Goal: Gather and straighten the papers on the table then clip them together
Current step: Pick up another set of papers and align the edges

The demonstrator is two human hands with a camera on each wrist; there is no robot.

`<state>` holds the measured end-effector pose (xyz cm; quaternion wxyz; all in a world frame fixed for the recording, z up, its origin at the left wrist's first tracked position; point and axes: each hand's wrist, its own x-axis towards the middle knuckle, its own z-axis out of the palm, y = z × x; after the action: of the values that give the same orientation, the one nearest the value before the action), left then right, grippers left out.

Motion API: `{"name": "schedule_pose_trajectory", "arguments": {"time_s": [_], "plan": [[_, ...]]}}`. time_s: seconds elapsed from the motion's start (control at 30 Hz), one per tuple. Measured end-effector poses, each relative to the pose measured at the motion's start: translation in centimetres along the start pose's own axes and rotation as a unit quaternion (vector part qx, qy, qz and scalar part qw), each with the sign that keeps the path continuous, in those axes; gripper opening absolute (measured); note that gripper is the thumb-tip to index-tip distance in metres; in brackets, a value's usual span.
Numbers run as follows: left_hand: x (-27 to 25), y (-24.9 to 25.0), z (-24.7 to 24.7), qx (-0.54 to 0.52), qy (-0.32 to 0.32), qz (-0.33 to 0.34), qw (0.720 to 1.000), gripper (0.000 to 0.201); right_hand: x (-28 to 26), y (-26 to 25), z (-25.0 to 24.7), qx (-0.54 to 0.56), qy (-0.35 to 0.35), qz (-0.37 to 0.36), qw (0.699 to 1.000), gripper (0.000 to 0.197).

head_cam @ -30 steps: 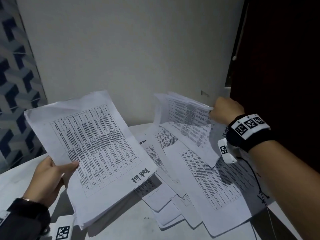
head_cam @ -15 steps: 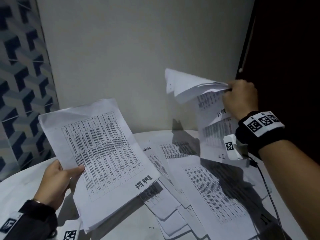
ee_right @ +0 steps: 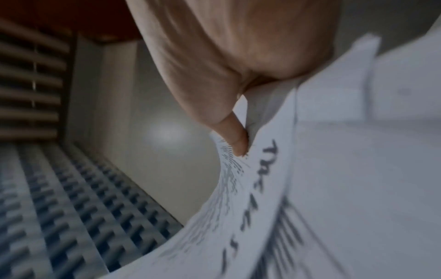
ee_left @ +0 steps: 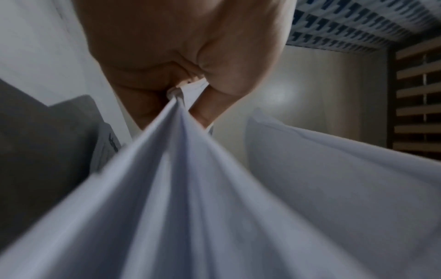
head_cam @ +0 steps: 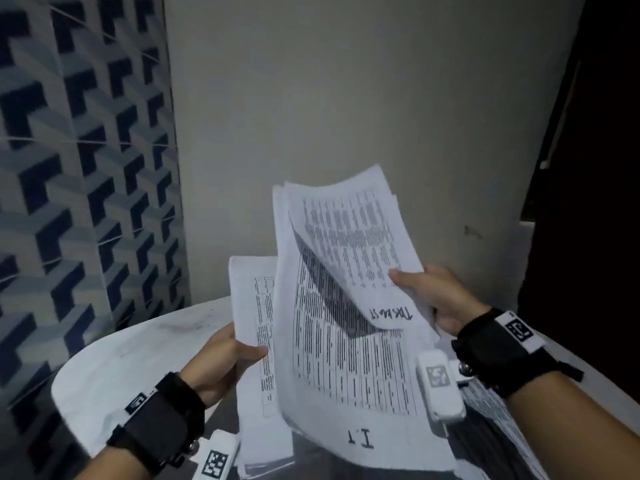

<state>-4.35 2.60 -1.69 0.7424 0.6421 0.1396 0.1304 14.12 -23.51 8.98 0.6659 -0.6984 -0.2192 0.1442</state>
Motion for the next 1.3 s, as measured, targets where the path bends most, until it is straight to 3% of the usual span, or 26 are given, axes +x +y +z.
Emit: {"name": "schedule_pose_trajectory", "arguments": {"time_s": [0.07, 0.2, 0.33, 0.4, 0.53, 0.63, 0.7, 0.77, 0.87, 0.93, 1.07, 1.3], "plan": [[-0.3, 0.3, 0.3, -0.01, -0.02, -0.004, 1.0, 0.058, -0.2, 2.3, 1.3, -0.074, 0.0, 0.004, 0.997, 0.01], [-1.1, 0.1, 0.0, -0.028, -0.032, -0.027, 0.999, 0.055, 0.9, 5.1, 1.2, -0.167, -0.042, 0.1, 0.98, 0.032], [-1.4, -0.2, -0.2, -0.041, -0.031, -0.05, 0.997, 0.061, 0.9, 5.9, 0.8, -0.063, -0.152, 0.212, 0.963, 0.029], [-1.3, -0.4, 0.1, -0.045, -0.034, -0.061, 0.997, 0.064, 0.5, 6.0, 0.9, -0.046, -0.197, 0.219, 0.955, 0.03], [-0.2, -0.8, -0.5, -0.102, 0.039, -0.095, 0.989, 0.028, 0.3, 6.0, 2.1, -0.026, -0.176, 0.162, 0.971, 0.033], [0.1, 0.2, -0.9, -0.096, 0.038, -0.079, 0.991, 0.026, 0.2, 6.0, 3.4, 0.002, -0.13, 0.1, 0.986, 0.037], [0.0, 1.5, -0.6, 0.015, 0.056, -0.006, 0.998, 0.03, -0.5, 5.1, 4.6, -0.018, -0.091, 0.032, 0.995, 0.029], [-0.3, 3.0, -0.4, 0.094, 0.133, 0.085, 0.983, 0.043, -1.1, 3.9, 5.7, -0.058, -0.05, -0.056, 0.995, 0.018], [-0.6, 5.9, -0.5, 0.098, 0.214, 0.2, 0.951, 0.044, -1.4, 2.2, 7.5, -0.065, -0.001, -0.162, 0.985, 0.005], [-0.8, 7.9, -0.6, 0.097, 0.236, 0.261, 0.931, 0.042, -1.2, 1.6, 8.8, -0.054, 0.026, -0.204, 0.977, 0.007], [-1.4, 9.9, -1.1, 0.095, 0.233, 0.309, 0.917, 0.047, -1.2, 1.6, 11.0, -0.03, 0.047, -0.229, 0.972, 0.012], [-1.7, 7.8, -3.1, 0.094, 0.241, 0.255, 0.932, 0.047, -2.2, 3.2, 13.6, 0.008, 0.049, -0.18, 0.982, 0.026]]}}
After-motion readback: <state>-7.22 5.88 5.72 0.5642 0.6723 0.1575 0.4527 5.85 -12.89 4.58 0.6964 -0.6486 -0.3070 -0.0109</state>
